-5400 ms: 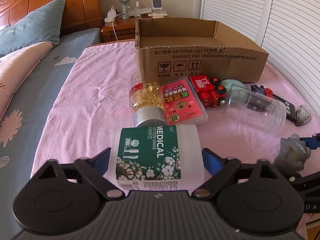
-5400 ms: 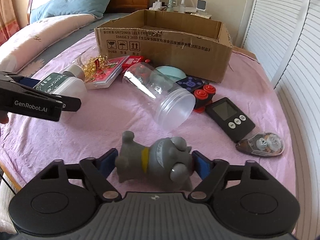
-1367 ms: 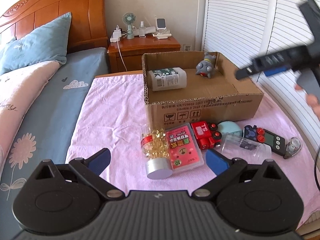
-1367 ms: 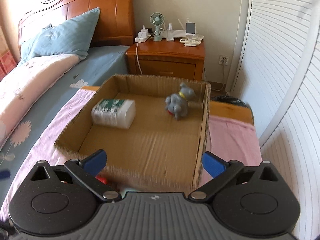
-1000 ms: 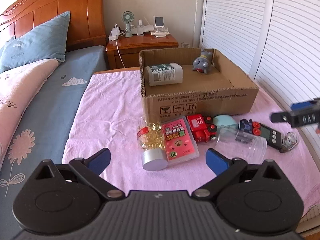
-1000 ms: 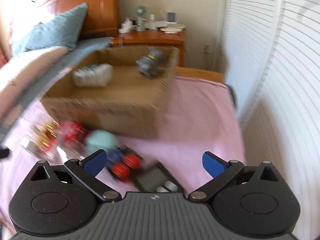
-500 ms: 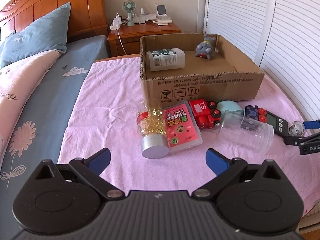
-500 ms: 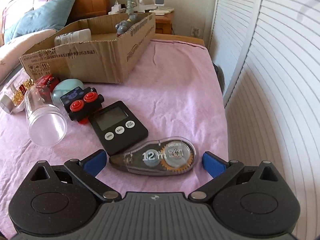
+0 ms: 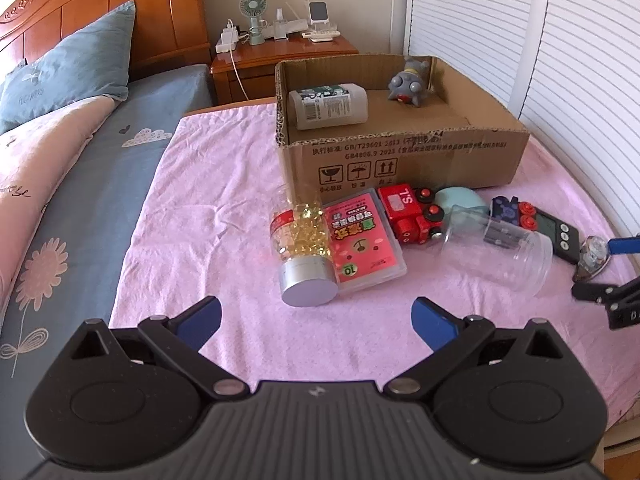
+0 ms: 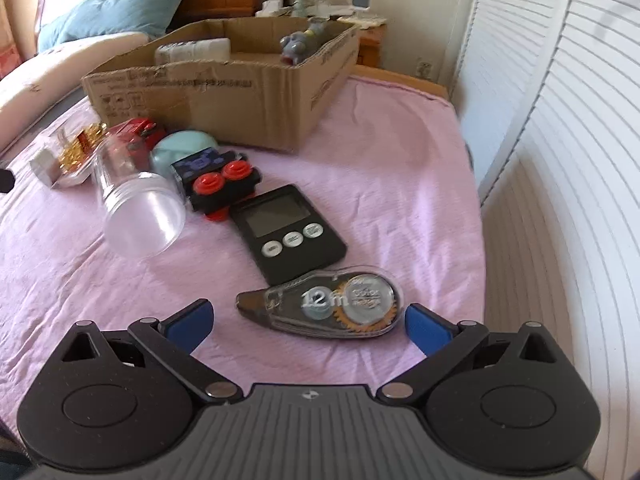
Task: Organize rigid objects
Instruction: 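Move left tool toward the clear plastic jar while right tool approaches the correction tape, then close left gripper on the clear jar while right gripper closes on the correction tape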
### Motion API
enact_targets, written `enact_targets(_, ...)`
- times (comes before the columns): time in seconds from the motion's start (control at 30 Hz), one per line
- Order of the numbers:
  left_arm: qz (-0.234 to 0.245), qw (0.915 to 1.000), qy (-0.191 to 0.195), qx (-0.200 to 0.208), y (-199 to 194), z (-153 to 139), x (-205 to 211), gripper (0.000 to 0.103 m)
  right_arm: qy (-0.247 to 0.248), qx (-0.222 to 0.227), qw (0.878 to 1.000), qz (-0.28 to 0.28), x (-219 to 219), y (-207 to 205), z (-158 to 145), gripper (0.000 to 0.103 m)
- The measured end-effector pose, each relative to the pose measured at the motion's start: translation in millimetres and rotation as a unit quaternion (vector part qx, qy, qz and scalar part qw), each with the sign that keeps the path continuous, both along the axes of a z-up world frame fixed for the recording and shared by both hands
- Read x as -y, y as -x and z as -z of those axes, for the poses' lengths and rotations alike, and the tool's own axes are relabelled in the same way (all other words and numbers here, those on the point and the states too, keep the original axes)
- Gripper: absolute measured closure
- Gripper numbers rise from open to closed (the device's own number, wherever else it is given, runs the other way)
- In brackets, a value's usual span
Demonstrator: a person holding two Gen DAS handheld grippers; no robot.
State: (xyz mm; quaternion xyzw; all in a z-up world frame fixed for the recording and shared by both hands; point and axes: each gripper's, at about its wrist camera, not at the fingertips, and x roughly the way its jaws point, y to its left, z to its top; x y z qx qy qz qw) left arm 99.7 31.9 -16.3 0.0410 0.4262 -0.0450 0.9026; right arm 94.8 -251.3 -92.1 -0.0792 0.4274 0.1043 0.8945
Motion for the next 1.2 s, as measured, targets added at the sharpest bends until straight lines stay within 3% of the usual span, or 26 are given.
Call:
enact_targets(0.3,0.006,0.9999,0.0,-0.009,-1.2,4.2,2.5,0.002,-0.04,-0.012,0.999,-0.014,2.3,-14.3,1.7,0.0)
enact_targets(0.43,0.009,0.9999,-0.002,-0.011,-4.4,6.5,1.9,0.002,-0.032,-0.019,0.998,-0.044,-12.5,-4.3,1.7,0.0)
enact_targets(0.5,0.015,0.9998,-0.002,-0.012,-6.3,7.8,2.1,0.002,-0.007,-0.016,0.999,-0.041,-20.9,-0.8,4.0,0.0)
enact_targets(0.6,0.02,0.9997,0.008,-0.015,-9.1,7.0,5.2,0.003,-0.01,-0.013,1.0,-0.023,-24.2,2.0,4.8,0.0)
enact_targets(0.9,0.119,0.9922,0.036,0.012,-7.5,-0.2,49.5,0.002,-0.018,0.016,1.0,-0.01,-21.2,12.3,9.2,0.0)
enact_targets(1.2,0.149,0.9876,0.049,-0.004,-20.8,16.9,86.3,0.002,-0.02,0.023,0.999,-0.027,-16.1,22.1,9.2,0.0)
